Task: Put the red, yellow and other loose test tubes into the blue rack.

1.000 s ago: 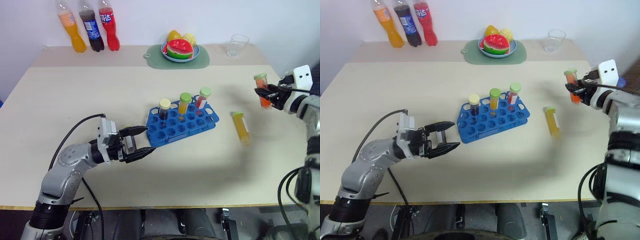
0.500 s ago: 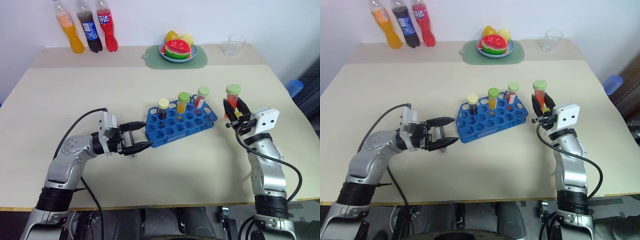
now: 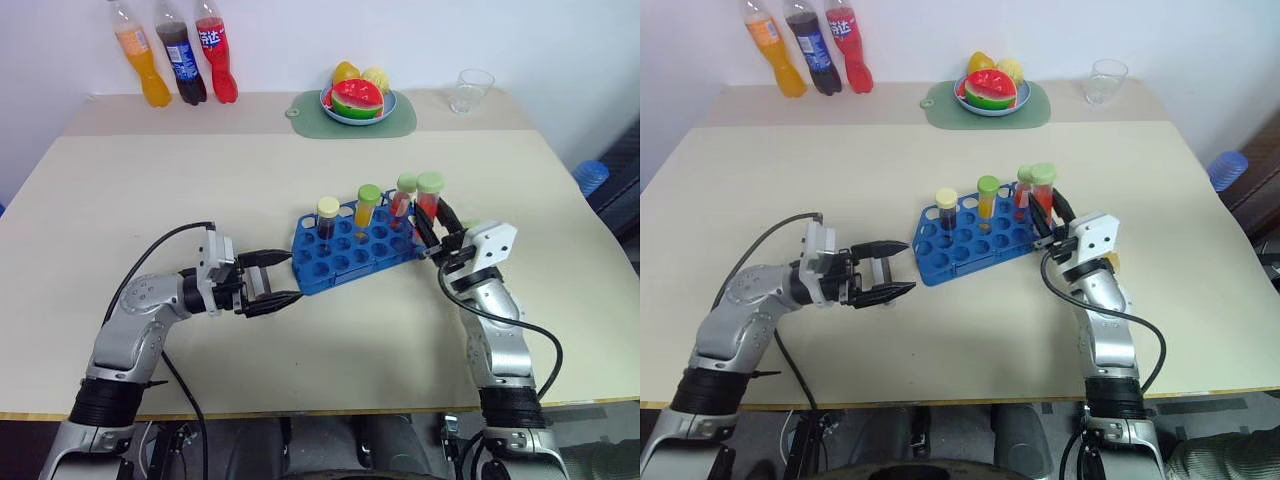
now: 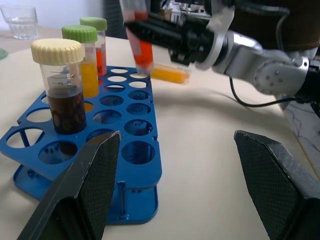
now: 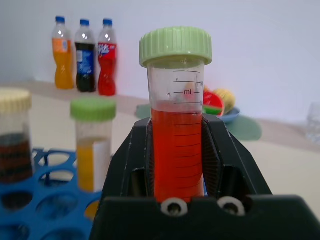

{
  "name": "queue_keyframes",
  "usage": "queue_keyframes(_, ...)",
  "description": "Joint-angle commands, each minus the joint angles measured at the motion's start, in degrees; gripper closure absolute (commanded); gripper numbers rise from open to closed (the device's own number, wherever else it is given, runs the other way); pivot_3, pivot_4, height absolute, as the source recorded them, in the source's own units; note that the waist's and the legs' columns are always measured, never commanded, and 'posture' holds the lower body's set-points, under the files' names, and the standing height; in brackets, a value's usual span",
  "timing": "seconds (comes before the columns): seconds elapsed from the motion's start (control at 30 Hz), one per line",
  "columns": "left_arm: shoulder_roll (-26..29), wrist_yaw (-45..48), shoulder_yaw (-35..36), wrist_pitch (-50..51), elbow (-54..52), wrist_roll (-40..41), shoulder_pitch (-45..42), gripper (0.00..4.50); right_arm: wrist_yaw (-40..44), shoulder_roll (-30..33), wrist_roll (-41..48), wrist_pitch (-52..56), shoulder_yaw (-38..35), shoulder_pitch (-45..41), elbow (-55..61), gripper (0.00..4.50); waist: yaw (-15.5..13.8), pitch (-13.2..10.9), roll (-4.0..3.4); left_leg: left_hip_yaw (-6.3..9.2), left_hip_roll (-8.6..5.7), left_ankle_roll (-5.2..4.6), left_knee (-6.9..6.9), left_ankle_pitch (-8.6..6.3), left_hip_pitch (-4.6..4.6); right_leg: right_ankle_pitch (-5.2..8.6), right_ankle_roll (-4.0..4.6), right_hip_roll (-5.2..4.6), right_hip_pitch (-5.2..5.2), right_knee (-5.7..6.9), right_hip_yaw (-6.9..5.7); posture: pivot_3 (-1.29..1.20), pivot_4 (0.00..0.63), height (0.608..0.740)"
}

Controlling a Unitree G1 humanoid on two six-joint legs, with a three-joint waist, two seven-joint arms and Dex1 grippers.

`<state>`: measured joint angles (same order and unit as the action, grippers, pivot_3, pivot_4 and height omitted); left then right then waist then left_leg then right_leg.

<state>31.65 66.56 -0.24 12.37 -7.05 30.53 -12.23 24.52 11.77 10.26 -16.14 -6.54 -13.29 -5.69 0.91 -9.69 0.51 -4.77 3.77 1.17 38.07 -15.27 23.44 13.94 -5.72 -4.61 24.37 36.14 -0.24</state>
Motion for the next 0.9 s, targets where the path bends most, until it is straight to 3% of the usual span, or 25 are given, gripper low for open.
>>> queue_keyframes(0.03, 0.57, -0.44, 1.20, -0.48, -2.23, 0.43, 0.36, 0.74, 0.10, -0.66, 0.01, -3.12, 0.40, -1.59, -3.94, 3.72, 0.05, 0.01, 0.01, 0.01, 0.00, 0.00, 0.00, 0.00, 0.00, 0.00, 0.00, 0.00, 0.00, 0.00, 0.00, 0.00, 0.150, 0.740)
queue_keyframes(0.43, 0.86, -1.28, 1.40, -0.36, -2.63, 0.73, 0.63, 0.74, 1.32, -2.78, 2.23, -6.66, 0.94, -4.00, -10.69, 3.72, 0.25, 0.01, 0.02, 0.01, 0.02, 0.00, 0.00, 0.00, -0.03, -0.01, -0.01, 0.01, 0.00, 0.04, 0.00, 0.00, 0.150, 0.740)
queue_keyframes(0.67, 0.36, -1.34, 0.83, -0.33, -2.31, 0.84, 0.16, 0.74, 0.63, -0.30, -0.20, -7.17, 1.18, -1.04, -5.87, 0.21, 0.02, 0.00, 0.01, 0.00, 0.03, 0.00, -0.02, 0.00, -0.03, -0.04, -0.07, 0.01, 0.00, 0.05, 0.00, 0.00, 0.150, 0.740)
queue_keyframes(0.8, -0.21, -1.37, 0.35, -0.36, -2.16, 0.72, -0.06, 0.74, 1.76, 4.53, -0.79, -2.17, 1.19, 2.35, 3.19, 0.21, -0.22, 0.00, 0.01, -0.02, 0.00, 0.00, -0.02, 0.00, 0.00, -0.01, -0.02, -0.04, 0.00, 0.01, 0.00, 0.00, 0.150, 0.740)
queue_keyframes(0.9, -0.83, -1.27, -0.18, -0.61, -1.85, 0.42, -0.07, 0.74, 5.18, 13.09, 3.28, 11.53, -0.50, 8.00, 17.92, 0.21, -0.32, -0.01, 0.01, -0.01, -0.01, 0.00, -0.04, 0.00, 0.01, 0.06, 0.09, -0.06, 0.00, 0.01, 0.00, 0.00, 0.150, 0.740)
